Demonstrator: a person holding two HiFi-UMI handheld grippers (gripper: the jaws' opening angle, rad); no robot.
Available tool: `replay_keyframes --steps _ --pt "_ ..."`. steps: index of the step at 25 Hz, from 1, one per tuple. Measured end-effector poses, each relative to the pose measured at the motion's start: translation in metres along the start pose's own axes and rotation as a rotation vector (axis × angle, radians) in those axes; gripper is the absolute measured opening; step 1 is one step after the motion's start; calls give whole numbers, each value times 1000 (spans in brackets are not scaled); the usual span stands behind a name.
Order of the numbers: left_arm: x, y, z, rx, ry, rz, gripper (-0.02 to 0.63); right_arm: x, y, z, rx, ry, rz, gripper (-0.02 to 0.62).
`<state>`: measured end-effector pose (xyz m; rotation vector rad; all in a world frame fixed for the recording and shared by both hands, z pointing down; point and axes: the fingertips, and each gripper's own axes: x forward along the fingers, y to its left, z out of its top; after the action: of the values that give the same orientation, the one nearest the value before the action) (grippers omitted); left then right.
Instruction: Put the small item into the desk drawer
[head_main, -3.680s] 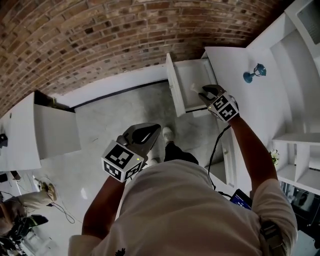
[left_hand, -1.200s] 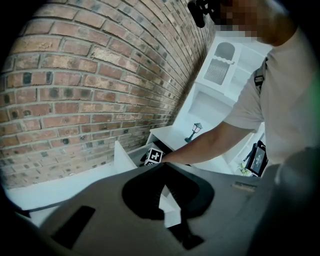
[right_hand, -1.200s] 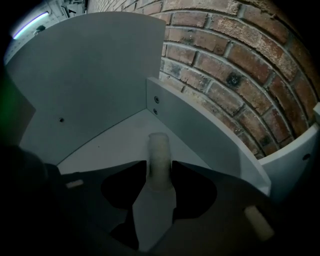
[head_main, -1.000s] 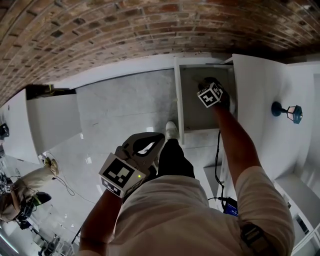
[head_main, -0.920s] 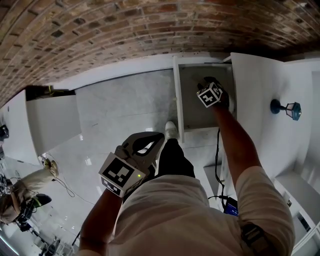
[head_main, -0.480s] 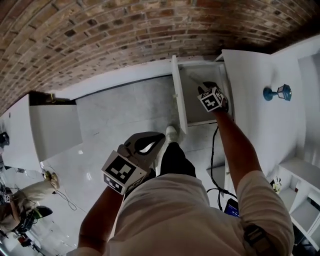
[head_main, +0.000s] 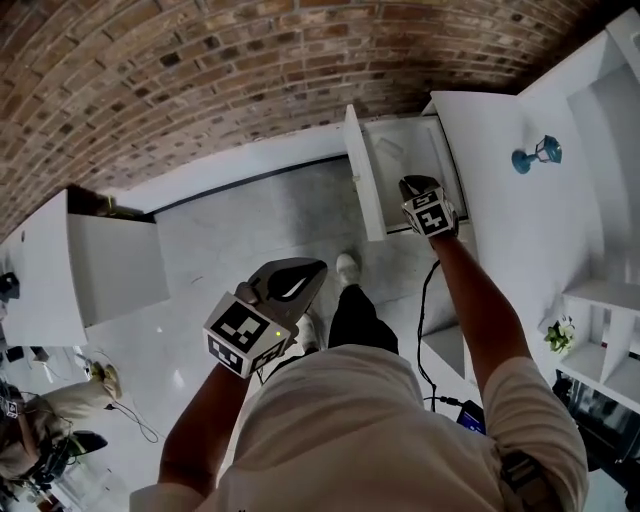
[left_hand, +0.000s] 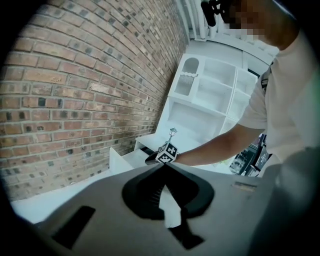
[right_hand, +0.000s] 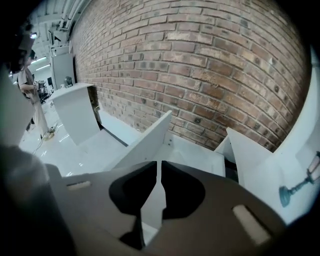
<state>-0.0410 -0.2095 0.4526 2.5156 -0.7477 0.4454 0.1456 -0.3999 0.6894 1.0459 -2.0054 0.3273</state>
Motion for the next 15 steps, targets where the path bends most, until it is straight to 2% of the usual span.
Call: replay_keyframes --steps 15 --pt "-94 -27 -28 55 -56 -15 5 -146 113 32 121 -200 21 12"
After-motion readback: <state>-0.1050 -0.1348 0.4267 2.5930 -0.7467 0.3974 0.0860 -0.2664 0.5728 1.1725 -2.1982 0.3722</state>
